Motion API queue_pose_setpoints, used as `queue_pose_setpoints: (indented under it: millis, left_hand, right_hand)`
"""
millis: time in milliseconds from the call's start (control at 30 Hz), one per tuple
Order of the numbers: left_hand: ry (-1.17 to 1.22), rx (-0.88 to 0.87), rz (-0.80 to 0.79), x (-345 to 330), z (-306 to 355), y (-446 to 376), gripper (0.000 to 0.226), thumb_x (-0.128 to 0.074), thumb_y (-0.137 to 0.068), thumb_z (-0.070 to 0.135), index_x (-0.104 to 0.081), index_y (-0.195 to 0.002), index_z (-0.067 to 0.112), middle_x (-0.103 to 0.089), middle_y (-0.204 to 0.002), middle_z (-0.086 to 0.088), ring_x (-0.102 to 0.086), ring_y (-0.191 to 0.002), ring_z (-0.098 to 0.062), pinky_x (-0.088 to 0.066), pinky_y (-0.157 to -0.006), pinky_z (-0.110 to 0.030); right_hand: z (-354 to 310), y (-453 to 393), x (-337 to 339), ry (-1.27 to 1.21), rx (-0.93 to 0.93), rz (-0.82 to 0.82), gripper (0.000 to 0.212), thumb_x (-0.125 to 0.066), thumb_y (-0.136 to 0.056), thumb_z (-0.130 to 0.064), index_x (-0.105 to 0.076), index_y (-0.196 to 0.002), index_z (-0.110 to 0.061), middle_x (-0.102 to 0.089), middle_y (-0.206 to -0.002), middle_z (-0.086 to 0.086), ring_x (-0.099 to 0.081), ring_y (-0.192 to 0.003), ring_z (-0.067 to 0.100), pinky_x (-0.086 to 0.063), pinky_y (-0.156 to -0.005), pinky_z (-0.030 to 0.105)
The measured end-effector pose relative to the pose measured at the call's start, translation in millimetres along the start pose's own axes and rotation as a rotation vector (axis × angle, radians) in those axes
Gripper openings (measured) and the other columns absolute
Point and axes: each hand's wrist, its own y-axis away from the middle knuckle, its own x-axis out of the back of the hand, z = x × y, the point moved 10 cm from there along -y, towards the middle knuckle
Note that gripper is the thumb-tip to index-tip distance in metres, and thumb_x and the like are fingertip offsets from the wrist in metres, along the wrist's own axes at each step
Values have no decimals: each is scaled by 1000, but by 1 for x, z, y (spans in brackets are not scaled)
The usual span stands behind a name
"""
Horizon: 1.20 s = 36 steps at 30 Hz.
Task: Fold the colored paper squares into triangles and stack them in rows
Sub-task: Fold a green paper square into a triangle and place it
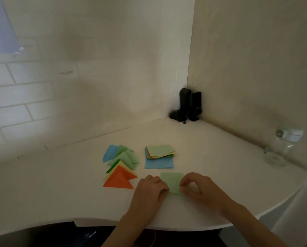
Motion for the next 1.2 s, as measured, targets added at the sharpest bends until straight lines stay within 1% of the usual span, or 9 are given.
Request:
queue_pose_setpoints:
  millis: [100, 233, 333, 467, 667, 800, 933, 1067, 1200]
  left_hand:
    - [2, 45, 13, -3, -1, 1, 24, -44, -80, 37, -67, -79, 28, -61, -81, 12, -53, -76, -11, -39, -65, -26]
    - [118, 123, 21, -8, -12, 2, 27, -47, -78, 45, -67, -79, 28, -60, -82, 11, -51, -80, -9, -44, -72, -30]
    - [140, 163, 38, -9, -19, 2, 26, -54, -75, 50, -67, -76, 28, -59, -79, 12, -50, -78, -8, -44, -71, -29]
    - [113, 223, 89, -3, -25, 2, 39, -50, -71, 61, -64, -73, 25, -55, -79, 12, -48, -79, -10, -43, -72, -31]
    - [-92, 318, 98, -5, -28, 0, 56, -38, -68, 73, -64, -79, 25, -50, -87, 9, -43, -86, -13, -30, -70, -28]
    - [-146, 340, 107, -10, -29, -3, 53, -38, -67, 71, -62, -80, 25, -50, -88, 7, -46, -87, -17, -30, -70, -29]
    - [-96, 414, -28, -18, -39, -5, 40, -52, -76, 65, -57, -99, 32, -44, -102, 12, -37, -103, -12, -25, -79, -26]
    - [53, 416, -25, -14, -45, -4, 21, -64, -77, 49, -51, -86, 35, -46, -96, 15, -39, -96, -10, -31, -80, -26]
    - [173, 381, -1, -10, -53, -3, 20, -71, -74, 34, -52, -80, 31, -48, -88, 15, -42, -90, -11, -33, -81, -23]
  right_hand:
    - [-1, 10, 4, -35, 29, 44, 22, -51, -74, -54, -58, -87, -38, -61, -93, -24, -57, -92, -8, -45, -83, 19]
    - [5, 18, -9, 66, 43, 81, 26, -56, -75, -58, -62, -89, -38, -57, -100, -25, -53, -97, -6, -45, -86, 33]
    - [9, 19, -10, 100, 3, 206, 25, -55, -75, -59, -61, -82, -36, -55, -93, -23, -54, -92, -3, -44, -78, 35]
    - [9, 11, -11, 145, -70, 263, 33, -44, -74, -61, -60, -75, -33, -51, -92, -20, -51, -90, 3, -34, -73, 30]
    - [13, 3, -14, 198, -118, 301, 38, -42, -73, -65, -58, -68, -31, -48, -90, -17, -49, -89, 8, -34, -71, 30]
    - [17, 2, -14, 187, -191, 289, 31, -61, -71, -62, -51, -64, -34, -45, -91, -17, -48, -90, 7, -33, -72, 29]
    - [17, 0, -14, 136, -246, 230, 26, -67, -72, -55, -48, -79, -38, -44, -96, -17, -46, -95, 8, -30, -75, 28]
    - [23, -7, -20, 58, -320, 93, 30, -68, -71, -51, -48, -92, -42, -46, -102, -19, -43, -103, 8, -30, -83, 29]
    - [32, -9, -23, -49, -335, 33, 31, -54, -52, -60, -51, -80, -49, -53, -100, -21, -49, -103, 9, -37, -92, 36]
